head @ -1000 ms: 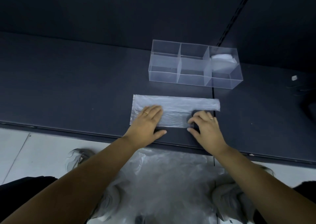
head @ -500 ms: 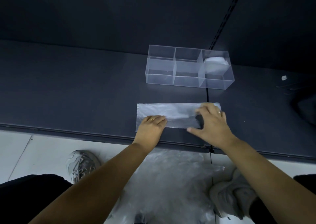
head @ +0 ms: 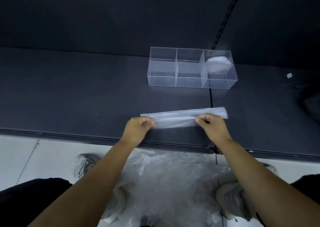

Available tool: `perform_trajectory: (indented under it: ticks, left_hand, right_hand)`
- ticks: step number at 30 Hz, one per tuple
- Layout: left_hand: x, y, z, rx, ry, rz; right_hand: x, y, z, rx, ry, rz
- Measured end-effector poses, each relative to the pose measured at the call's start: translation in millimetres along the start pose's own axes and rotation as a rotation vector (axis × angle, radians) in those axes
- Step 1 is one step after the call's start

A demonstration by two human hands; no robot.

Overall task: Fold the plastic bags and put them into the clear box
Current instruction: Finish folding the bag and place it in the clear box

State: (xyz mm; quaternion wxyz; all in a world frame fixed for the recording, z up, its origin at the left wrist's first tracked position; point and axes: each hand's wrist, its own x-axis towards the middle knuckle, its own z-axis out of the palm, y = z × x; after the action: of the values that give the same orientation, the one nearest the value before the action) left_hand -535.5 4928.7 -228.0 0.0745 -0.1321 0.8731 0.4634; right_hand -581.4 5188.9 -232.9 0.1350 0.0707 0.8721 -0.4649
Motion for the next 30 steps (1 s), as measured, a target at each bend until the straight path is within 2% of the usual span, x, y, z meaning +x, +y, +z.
perform_trajectory:
  ticks: [2,6,10,11,13,14,16,18,20,25,30]
  left_hand:
    - [6.2,-4.9,-5.5,-0.062,0.022,-0.116]
    - [14.5,-8.4,-2.7,-0.028,0.180,-0.214]
    - [8.8,-2.3,7.3,0.039,0.361,-0.269]
    - [4.2,0.2,9.9,0.108,0.452,-0.249]
    - [-6.0,7.3,20.2,0.239,0.605,-0.024]
    - [-10.4,10.6,29.3,0.279,0.600,0.142]
    - [-18.1,15.2,53.3,0.395,0.380,0.390]
    - [-22.8,16.0,74.4,0.570,0.098,0.357]
    - [-21.9,9.1,87.0,0.755,-0.029,0.230]
    - [-17.4,-6.0,95.2,0.891,-0.046,0.197]
    - [-16.9,-5.0,95.4,0.912,-0.043,0.198]
  right_hand:
    - [6.6,-0.6,-0.4,0.074,0.031,0.058]
    - [15.9,-3.2,11.2,0.092,0.154,0.127]
    - [25.9,-10.4,21.1,-0.054,0.193,0.229]
    - [27.3,-12.6,22.6,-0.104,0.200,0.244]
    - [29.1,-15.9,24.5,-0.154,0.217,0.266]
    - [29.9,-16.5,25.3,-0.163,0.224,0.270]
    - [29.6,-17.5,26.4,-0.179,0.236,0.262]
    - [29.2,-17.8,26.7,-0.197,0.248,0.255]
    - [29.0,-16.5,26.1,-0.220,0.254,0.248]
    - [31.9,-2.5,1.1,-0.386,0.387,0.086]
    - [50.4,15.8,-53.5,-0.572,0.150,0.005]
